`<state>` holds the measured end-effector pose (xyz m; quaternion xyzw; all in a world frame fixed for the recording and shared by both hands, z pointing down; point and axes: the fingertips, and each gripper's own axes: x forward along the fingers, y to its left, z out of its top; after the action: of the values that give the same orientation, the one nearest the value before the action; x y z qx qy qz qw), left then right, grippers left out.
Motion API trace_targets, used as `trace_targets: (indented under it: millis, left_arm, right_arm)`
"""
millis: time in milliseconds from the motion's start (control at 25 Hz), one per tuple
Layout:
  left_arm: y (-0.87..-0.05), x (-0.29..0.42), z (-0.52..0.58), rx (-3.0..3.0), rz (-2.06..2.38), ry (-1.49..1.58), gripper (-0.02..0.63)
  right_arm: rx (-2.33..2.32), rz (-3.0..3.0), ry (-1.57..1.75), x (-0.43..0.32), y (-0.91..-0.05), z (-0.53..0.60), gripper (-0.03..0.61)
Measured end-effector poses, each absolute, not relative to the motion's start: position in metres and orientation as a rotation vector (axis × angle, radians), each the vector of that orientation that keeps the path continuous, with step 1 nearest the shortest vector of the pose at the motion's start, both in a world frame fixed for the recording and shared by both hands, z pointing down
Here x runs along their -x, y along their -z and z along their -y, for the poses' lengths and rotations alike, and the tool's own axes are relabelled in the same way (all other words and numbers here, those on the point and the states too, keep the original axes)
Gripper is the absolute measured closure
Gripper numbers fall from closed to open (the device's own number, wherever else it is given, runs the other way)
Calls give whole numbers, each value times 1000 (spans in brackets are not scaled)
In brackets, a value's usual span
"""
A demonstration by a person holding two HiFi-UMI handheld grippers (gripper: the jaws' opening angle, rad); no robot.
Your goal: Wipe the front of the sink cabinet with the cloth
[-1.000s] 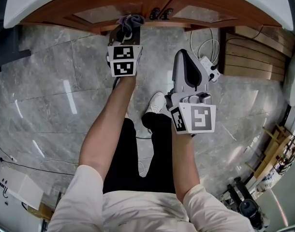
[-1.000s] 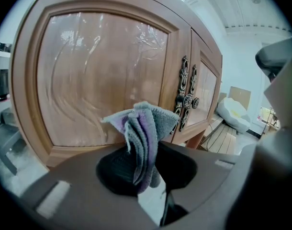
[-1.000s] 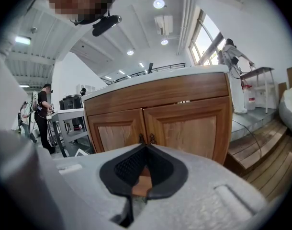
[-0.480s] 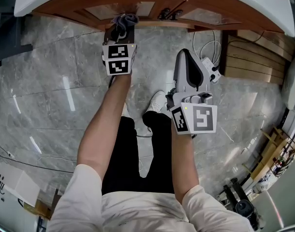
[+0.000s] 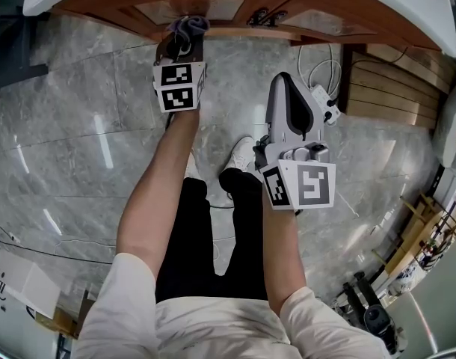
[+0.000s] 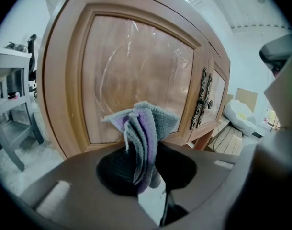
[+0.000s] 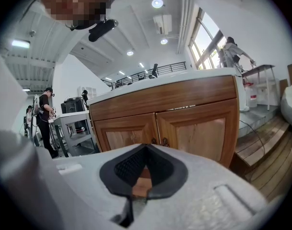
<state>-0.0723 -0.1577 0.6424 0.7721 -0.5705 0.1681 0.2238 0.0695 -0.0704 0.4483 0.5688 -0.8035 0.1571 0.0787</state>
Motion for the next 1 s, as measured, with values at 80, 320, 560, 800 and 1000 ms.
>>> trace_targets:
  millis: [80, 320, 560, 800, 1000]
  left_arm:
    - [-641, 74, 157, -2135, 1570, -464, 523]
    - [-642, 80, 158, -2125, 1569, -449, 523]
    - [-643, 89, 156, -2124, 1566, -457, 523]
    - [-642, 105, 155, -2108, 1583, -473, 523]
    - [-643, 116, 155, -2093, 1591, -490, 523]
  right_arm:
    - [-1707, 2404, -482, -69, -448, 69, 580]
    - [-1690, 2405, -476, -61, -450, 70, 580]
    - [-1671, 2409, -484, -52, -451, 70, 581]
    - [-1652, 2411, -482, -45, -449, 72, 581]
    - [-1641, 2413, -473, -39, -443, 77, 581]
